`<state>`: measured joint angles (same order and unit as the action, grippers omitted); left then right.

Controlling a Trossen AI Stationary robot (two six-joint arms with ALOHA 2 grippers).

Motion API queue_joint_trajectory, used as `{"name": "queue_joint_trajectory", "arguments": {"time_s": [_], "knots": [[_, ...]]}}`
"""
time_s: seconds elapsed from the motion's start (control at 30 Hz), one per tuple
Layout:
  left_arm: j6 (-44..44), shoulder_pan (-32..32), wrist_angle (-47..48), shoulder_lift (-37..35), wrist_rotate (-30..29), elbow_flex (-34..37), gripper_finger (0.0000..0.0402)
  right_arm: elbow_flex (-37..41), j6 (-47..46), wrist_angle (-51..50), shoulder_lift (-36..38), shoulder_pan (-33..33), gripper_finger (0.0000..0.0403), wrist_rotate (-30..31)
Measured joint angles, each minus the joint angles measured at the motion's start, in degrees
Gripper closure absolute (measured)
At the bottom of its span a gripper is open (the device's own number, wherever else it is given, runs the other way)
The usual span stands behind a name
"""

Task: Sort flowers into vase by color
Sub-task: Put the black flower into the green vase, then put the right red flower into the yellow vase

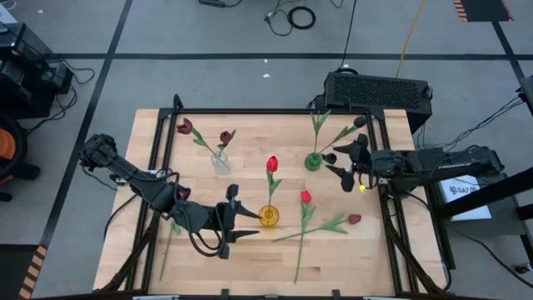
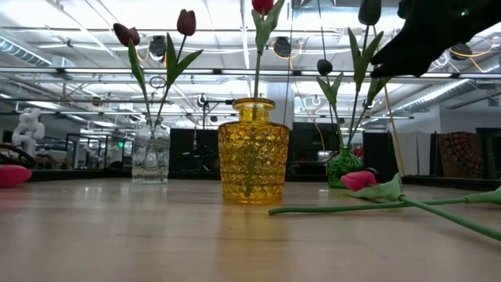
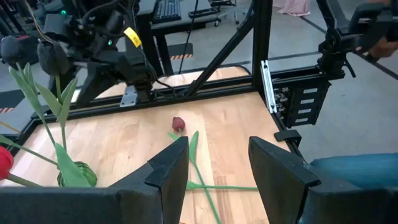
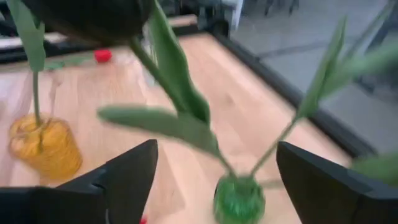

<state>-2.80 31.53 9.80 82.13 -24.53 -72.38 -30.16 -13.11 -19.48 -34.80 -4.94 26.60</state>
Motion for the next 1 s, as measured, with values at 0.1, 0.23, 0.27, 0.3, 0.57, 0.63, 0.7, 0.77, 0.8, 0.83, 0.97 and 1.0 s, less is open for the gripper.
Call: {"name": "queue_joint_trajectory", "arguments": {"time_s": [0.1, 0.23, 0.27, 0.3, 0.57, 0.63, 0.7, 0.77, 0.8, 0.83, 0.97, 1.0], "knots": [[-1.4, 0.0, 0.3, 0.0, 0.0, 0.0, 0.0226, -3.6, -6.6, -8.7, 0.1, -1.3, 0.0077, 0.5], [-3.5, 0.4, 0.9, 0.0, 0.0, 0.0, 0.0226, -6.5, -14.0, -16.8, 0.2, -4.4, 0.0081, 0.6], [-4.2, 0.5, 1.5, 0.0, 0.0, 0.0, 0.0226, -6.8, -15.6, -18.2, 0.1, -5.3, 0.0083, 0.5], [-5.2, 0.7, 2.2, 0.0, 0.0, 0.0, 0.0226, -6.9, -17.2, -19.5, 0.2, -6.3, 0.0085, 0.5], [-20.7, 4.1, 11.7, 0.0, 0.0, 1.1, 0.0226, -6.9, -27.3, -24.2, -0.1, -16.8, 0.0089, 4.7], [-25.2, 5.8, 13.5, 0.0, -0.2, 2.8, 0.0226, -6.9, -29.3, -23.8, -0.6, -19.3, 0.0089, 6.0], [-28.5, 7.5, 13.9, 0.0, -1.5, 4.6, 0.0226, -6.9, -31.9, -23.8, -1.4, -21.4, 0.0089, 6.6], [-31.6, 8.9, 13.4, 0.0, -3.1, 6.5, 0.0226, -6.9, -34.6, -23.8, -2.7, -23.3, 0.0089, 7.7], [-33.1, 9.7, 13.5, 0.0, -3.9, 7.4, 0.0226, -6.9, -36.1, -23.9, -3.5, -24.3, 0.0089, 8.7], [-34.6, 10.4, 13.5, 0.0, -4.6, 8.4, 0.0226, -6.9, -37.6, -23.9, -4.4, -25.3, 0.0089, 9.9], [-40.5, 12.7, 12.9, 0.0, -7.1, 12.4, 0.0226, -6.9, -45.0, -23.9, -8.8, -29.0, 0.0089, 13.1], [-42.1, 13.3, 12.9, 0.0, -7.8, 13.5, 0.0226, -6.9, -47.3, -23.7, -10.2, -29.9, 0.0089, 13.7]]}}
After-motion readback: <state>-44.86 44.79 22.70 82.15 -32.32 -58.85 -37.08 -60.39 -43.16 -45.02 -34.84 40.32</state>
